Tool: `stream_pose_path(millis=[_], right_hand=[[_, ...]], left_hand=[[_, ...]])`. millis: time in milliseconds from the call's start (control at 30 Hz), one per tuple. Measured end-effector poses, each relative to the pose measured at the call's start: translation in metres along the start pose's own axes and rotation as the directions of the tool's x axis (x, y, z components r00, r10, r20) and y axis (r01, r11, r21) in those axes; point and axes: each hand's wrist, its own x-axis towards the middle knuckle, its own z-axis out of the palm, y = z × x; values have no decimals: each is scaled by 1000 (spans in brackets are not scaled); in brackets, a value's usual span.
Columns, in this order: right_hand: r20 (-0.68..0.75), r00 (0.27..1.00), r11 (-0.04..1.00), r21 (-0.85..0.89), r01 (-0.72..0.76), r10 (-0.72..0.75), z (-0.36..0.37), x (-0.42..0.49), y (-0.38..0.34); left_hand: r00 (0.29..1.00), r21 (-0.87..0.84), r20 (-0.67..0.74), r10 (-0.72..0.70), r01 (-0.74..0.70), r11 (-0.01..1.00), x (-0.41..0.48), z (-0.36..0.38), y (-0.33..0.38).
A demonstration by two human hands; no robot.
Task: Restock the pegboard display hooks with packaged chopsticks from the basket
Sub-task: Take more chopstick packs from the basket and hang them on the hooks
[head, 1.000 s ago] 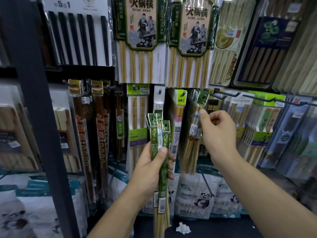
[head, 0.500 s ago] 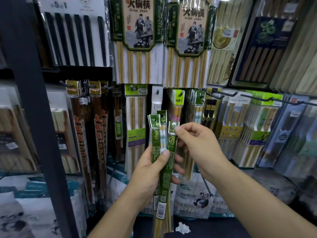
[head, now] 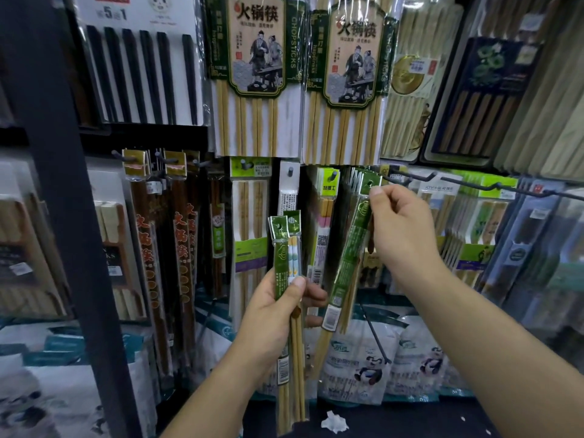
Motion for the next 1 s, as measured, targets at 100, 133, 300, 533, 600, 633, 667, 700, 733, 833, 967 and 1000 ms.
stream_pose_path(millis=[100,133,300,533,600,633,667,700,733,833,967,1000], right_hand=[[-16,999,999,-12,-39,39,-3,8,4],[-23,999,999,-2,-46,46,-3,9,4],[-42,997,997,46,-69,71,-1,13,5],[-67,996,996,64,-57,61,2,15,7],[-73,996,997,63,-55,60,3,15,6],[-78,995,997,58,-52,56,3,15,6],[-83,995,997,53,-48,52,3,16,5],[-87,995,998,49,-46,50,3,16,5],[-90,995,998,50,-45,50,3,17,4],[-86,995,998,45,-47,50,3,17,4],[-72,996,998,28,-50,52,3,17,4],[-75,996,999,18,-45,47,2,18,3]], left_hand=[[1000,-11,13,-14,14,1000,0,1,0],[1000,-10,15,-17,17,1000,0,1,1],[1000,5,3,-16,16,1000,0,1,1],[1000,-6,12,-20,20,1000,0,1,1],[1000,-7,13,-21,21,1000,0,1,1],[1000,-7,14,-21,21,1000,0,1,1],[1000,-7,15,-21,21,1000,0,1,1],[1000,-7,17,-21,21,1000,0,1,0],[1000,-7,19,-22,22,1000,0,1,0],[999,-15,31,-28,28,999,0,2,0],[999,-27,42,-32,33,999,0,2,1],[999,-28,42,-31,33,999,0,2,1]])
